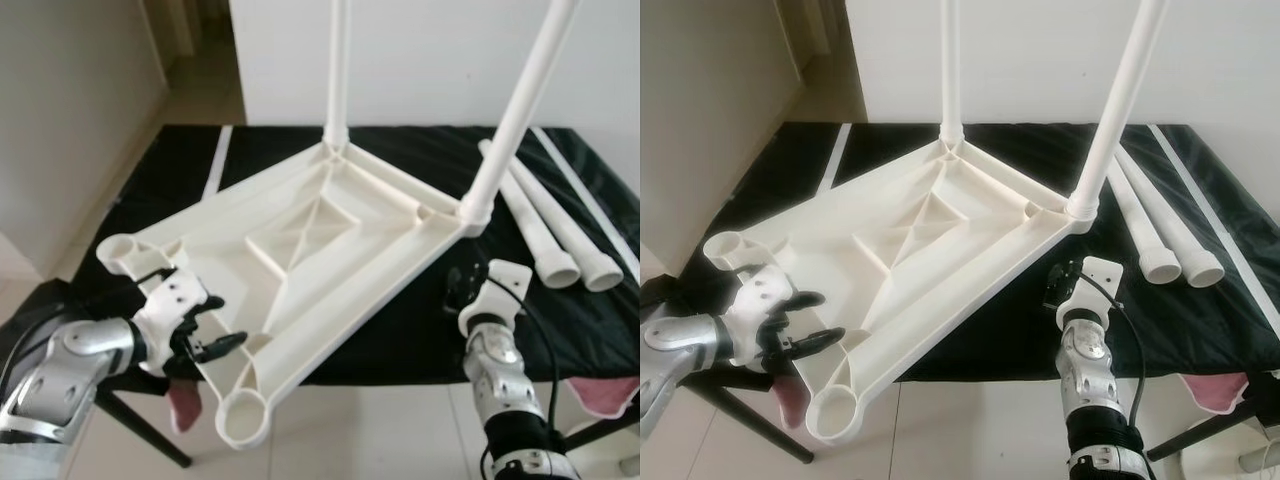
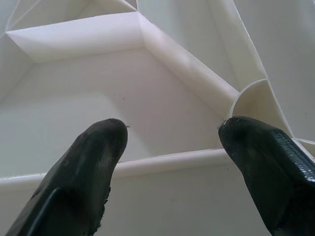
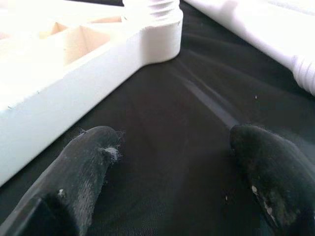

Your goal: Building children table

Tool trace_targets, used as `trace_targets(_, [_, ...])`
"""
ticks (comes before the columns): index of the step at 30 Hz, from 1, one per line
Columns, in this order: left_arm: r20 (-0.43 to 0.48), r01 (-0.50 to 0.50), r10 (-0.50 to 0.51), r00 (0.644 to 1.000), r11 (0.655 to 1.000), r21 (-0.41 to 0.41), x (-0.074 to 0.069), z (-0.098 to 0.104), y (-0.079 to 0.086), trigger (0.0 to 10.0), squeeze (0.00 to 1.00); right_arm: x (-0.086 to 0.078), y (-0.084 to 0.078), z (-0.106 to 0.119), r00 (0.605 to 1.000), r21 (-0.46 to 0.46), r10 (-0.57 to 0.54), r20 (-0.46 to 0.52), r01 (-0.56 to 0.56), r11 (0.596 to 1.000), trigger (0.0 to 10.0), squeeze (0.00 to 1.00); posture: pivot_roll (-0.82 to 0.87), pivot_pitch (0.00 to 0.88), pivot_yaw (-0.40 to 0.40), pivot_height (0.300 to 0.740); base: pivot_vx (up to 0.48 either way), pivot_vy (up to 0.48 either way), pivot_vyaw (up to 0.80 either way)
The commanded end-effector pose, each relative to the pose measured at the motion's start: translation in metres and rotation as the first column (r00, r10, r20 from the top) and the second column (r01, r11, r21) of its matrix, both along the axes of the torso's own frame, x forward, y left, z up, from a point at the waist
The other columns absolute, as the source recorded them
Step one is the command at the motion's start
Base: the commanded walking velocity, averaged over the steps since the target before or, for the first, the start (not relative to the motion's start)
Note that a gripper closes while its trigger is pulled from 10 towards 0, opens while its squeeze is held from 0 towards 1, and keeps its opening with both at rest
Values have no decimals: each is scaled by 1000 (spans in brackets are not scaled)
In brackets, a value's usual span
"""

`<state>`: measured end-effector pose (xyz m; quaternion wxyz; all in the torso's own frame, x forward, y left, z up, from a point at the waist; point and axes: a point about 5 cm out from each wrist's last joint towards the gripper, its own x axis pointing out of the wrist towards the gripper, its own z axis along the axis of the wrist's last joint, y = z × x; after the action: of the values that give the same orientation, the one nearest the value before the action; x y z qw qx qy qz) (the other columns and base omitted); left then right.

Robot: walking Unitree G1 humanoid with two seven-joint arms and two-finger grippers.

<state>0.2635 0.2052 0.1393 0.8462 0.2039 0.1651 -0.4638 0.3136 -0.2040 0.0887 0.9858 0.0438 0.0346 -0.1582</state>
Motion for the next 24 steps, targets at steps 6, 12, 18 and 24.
trace_targets(6, [-150, 151, -149, 977, 988, 6, -25, -25, -22, 10000, 0, 8, 13, -5, 996, 18, 75, -51, -74, 997, 10000, 0, 37, 1, -9, 740, 0, 0, 0])
trace_targets(12, [-160, 240, -242, 957, 970, -31, -37, -33, -53, 10000, 0, 28, 30, 7, 975, 2, 212, -60, -213, 977, 10000, 0, 40, 2, -6, 740, 0, 0, 0])
trace_targets(18, [-103, 246, -255, 961, 965, -90, -31, -27, -78, 10000, 0, 44, 43, 13, 932, -14, 343, -120, -347, 938, 10000, 0, 39, 2, -6, 740, 0, 0, 0])
trace_targets(24, [-23, 209, -213, 977, 970, -121, -21, -21, -93, 10000, 0, 51, 37, 19, 944, -38, 311, -113, -317, 948, 10000, 0, 43, 5, -10, 740, 0, 0, 0])
